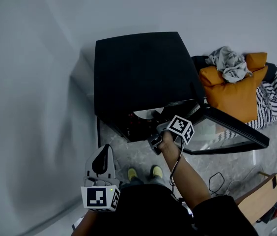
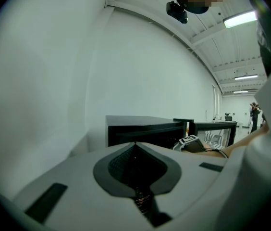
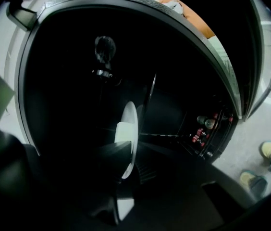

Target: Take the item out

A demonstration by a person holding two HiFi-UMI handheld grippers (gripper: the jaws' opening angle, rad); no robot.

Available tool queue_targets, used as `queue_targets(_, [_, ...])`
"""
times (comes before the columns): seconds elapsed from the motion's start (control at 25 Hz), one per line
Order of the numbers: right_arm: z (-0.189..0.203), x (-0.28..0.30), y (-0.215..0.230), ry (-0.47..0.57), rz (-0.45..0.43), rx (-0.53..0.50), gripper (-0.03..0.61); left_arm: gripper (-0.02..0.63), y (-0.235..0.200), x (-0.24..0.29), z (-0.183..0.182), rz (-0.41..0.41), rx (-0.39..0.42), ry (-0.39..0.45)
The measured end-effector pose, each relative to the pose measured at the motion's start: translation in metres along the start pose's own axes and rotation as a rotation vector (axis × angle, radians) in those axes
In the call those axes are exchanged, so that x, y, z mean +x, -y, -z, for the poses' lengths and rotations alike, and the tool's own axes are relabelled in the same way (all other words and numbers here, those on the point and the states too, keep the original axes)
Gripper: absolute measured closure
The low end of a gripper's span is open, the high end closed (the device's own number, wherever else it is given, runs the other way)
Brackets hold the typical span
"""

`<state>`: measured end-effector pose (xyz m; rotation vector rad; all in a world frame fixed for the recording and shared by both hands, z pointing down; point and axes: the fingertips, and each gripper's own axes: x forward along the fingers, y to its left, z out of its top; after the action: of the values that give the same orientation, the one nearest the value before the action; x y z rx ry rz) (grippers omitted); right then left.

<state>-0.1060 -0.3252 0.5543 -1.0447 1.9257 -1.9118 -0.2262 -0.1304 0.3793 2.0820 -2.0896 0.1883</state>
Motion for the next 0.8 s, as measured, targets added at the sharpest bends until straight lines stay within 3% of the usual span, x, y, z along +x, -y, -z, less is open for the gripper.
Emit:
queue_targets(0.44, [0.002, -0.010, 0.000, -0.010, -0.018, 0.075, 0.563, 0.604, -0.012, -0.004, -0.006, -0.008, -0.010, 0.008])
queue_targets(0.8, [-0.001, -0.075, 0.000, -0.035, -0.028, 0.051, 0.563, 0.604, 0.004, 0.000, -0.004, 0.049, -0.022, 0.007])
